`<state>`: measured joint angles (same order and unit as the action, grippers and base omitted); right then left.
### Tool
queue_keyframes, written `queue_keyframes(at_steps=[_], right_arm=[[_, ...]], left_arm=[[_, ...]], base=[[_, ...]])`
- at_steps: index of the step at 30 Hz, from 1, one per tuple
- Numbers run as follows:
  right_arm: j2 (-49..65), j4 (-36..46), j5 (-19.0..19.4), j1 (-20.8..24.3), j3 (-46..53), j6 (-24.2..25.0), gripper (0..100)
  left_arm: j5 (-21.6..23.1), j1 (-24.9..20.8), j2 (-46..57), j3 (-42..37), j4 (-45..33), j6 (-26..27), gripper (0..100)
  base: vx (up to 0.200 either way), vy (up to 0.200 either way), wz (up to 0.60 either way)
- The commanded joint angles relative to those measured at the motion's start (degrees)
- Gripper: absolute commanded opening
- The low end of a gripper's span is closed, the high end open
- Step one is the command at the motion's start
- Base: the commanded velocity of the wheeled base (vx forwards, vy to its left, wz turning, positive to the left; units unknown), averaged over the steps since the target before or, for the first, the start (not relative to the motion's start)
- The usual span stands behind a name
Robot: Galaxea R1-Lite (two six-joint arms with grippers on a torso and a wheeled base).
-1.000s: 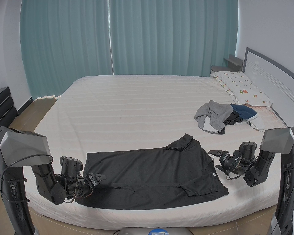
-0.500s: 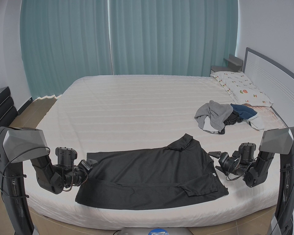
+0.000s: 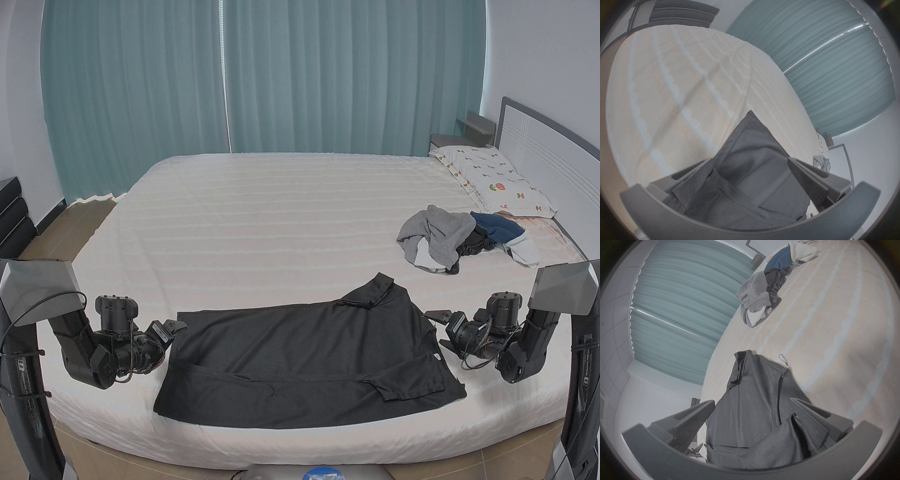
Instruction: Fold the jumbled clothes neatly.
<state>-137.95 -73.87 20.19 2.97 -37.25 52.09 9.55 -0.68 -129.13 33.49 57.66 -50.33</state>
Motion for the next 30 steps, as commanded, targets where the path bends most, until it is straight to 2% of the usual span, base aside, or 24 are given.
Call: queue_keyframes(at_steps=[1, 5, 14, 22, 30], right_arm=[[-0.04, -0.04, 0.03, 0.10, -0.01, 0.03, 100], [-0.13, 0.05, 0.03, 0.37, 0.08, 0.03, 100], [-0.22, -0.04, 0.03, 0.37, -0.01, -0.06, 100], [-0.30, -0.04, 0.03, 0.37, -0.01, -0.06, 100], [-0.22, -0.04, 0.03, 0.37, 0.08, -0.06, 100]], left_arm=[[2.76, 1.56, -0.24, -1.93, 0.17, 5.86, 100], [2.76, 1.12, -1.73, -3.08, 3.33, 9.38, 100], [2.14, -0.72, -6.30, -5.98, 13.97, 10.61, 100], [1.97, -2.22, -6.22, -7.65, 14.32, 11.14, 100], [-0.05, -2.22, -7.18, -7.47, 14.41, 12.89, 100]], base=[[0.000, 0.000, 0.00], [0.000, 0.000, 0.00], [0.000, 0.000, 0.00], [0.000, 0.000, 0.00], [0.000, 0.000, 0.00]])
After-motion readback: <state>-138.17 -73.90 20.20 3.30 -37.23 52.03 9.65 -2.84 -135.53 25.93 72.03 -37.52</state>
